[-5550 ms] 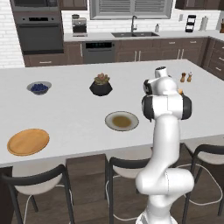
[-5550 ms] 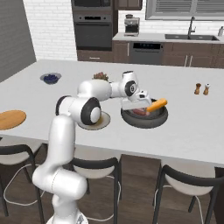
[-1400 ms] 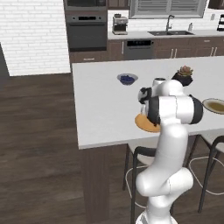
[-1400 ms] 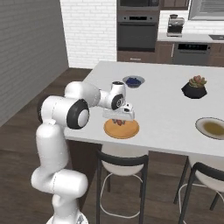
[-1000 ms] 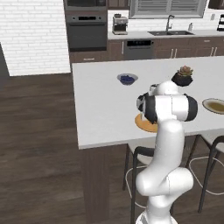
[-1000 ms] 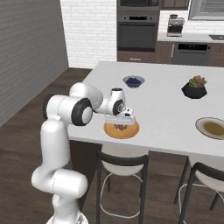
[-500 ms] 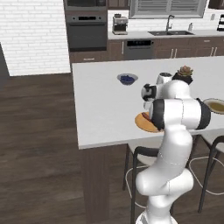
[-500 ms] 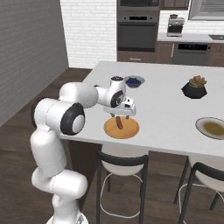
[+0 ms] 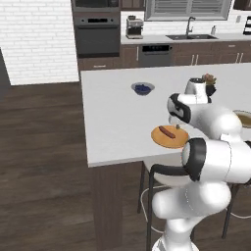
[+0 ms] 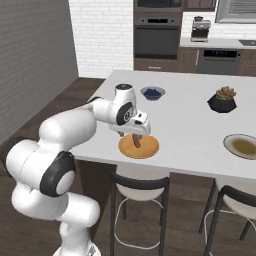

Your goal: Place one bun and one sausage from the bowl on each plate.

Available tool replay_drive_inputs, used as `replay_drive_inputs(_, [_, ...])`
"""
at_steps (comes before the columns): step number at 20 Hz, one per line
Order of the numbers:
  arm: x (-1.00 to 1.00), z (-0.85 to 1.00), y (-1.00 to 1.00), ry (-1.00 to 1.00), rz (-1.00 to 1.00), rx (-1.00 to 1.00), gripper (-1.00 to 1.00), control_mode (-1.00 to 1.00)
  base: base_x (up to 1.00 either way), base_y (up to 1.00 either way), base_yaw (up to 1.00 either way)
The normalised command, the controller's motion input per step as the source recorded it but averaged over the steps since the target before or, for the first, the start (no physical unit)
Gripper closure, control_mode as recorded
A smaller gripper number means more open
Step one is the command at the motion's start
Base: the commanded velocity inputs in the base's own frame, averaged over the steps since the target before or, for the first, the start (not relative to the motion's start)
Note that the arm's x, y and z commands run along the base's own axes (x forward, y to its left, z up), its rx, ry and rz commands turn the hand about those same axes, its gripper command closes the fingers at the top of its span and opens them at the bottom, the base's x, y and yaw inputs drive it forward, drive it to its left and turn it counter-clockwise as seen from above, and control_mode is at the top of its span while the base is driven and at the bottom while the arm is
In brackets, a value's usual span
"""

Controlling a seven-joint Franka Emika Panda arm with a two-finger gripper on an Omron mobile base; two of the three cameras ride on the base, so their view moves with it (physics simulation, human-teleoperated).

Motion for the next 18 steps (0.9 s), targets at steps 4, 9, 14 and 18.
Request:
replay_drive_inputs(4, [-0.43, 0.0, 0.06, -0.02, 0.0, -0.04, -1.0, 1.0, 0.0, 0.0, 0.0])
replay_drive_inputs(9, [0.0, 0.0, 0.0, 0.0, 0.0, 0.0, -1.0, 1.0, -0.36, -0.94, 0.0])
replay_drive_inputs(14, [0.0, 0.0, 0.0, 0.0, 0.0, 0.0, -1.0, 1.0, -0.11, -1.0, 0.0])
replay_drive_inputs(18, [0.0, 0.0, 0.0, 0.0, 0.0, 0.0, -1.0, 1.0, -0.08, -1.0, 0.0])
